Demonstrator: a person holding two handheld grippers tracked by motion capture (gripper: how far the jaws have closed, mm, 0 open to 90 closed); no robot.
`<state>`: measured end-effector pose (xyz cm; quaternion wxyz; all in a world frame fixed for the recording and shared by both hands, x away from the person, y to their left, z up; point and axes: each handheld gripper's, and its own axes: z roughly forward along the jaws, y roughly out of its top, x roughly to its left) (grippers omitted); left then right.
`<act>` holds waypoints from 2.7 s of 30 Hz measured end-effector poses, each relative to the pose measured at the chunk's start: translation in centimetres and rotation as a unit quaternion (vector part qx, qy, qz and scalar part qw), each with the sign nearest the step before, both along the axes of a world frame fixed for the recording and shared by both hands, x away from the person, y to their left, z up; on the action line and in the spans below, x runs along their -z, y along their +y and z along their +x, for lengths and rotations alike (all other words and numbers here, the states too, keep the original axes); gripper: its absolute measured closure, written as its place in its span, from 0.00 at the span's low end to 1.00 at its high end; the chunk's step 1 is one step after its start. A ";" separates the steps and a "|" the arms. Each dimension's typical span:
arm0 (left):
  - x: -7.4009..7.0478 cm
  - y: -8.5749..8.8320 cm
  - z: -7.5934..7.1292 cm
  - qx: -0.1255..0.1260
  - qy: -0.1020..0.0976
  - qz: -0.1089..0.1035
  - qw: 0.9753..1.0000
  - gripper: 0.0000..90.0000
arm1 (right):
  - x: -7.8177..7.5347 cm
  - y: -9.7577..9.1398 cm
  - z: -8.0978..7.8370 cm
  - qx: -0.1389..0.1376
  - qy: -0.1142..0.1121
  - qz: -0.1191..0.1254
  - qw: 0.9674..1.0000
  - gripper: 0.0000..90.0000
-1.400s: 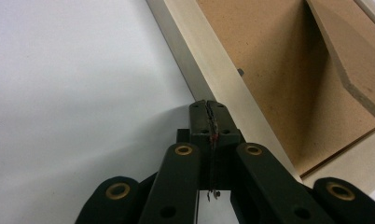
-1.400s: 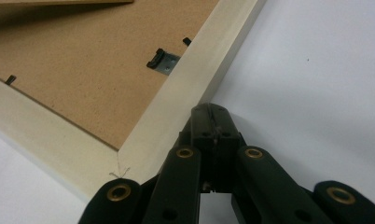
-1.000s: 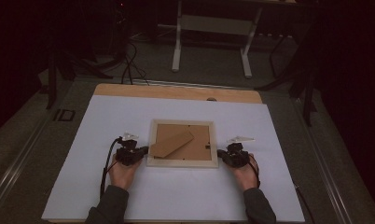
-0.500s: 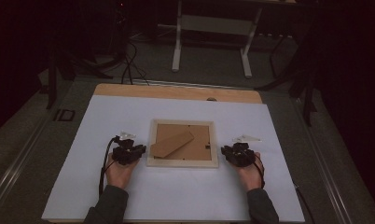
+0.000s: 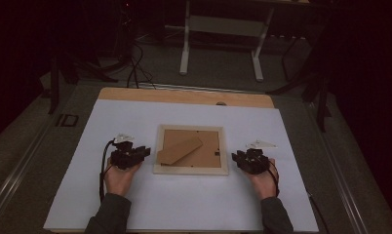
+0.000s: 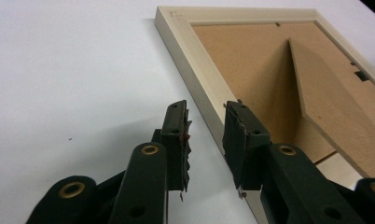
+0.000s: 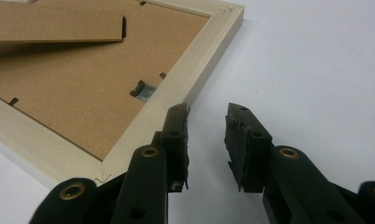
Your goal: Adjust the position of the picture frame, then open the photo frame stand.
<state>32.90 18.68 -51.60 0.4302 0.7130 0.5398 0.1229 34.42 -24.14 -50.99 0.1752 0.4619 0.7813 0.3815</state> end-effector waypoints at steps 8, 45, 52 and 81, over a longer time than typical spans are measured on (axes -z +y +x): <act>-1.5 -0.2 -0.4 0.011 -0.027 0.005 1.000 0.73 | -0.1 0.1 -0.1 -0.005 0.000 0.000 1.000 0.75; -4.7 -4.3 2.1 0.100 -0.017 -0.008 0.995 0.56 | 0.1 -0.1 -0.2 -0.005 0.006 0.009 1.000 0.70; -4.5 -5.0 2.9 0.115 -0.004 -0.006 0.993 0.55 | 0.1 -0.1 -0.1 -0.006 0.009 0.010 1.000 0.69; -2.4 -6.8 5.7 0.170 0.052 -0.011 0.984 0.50 | 0.3 -0.1 -0.1 -0.010 0.011 0.009 1.000 0.68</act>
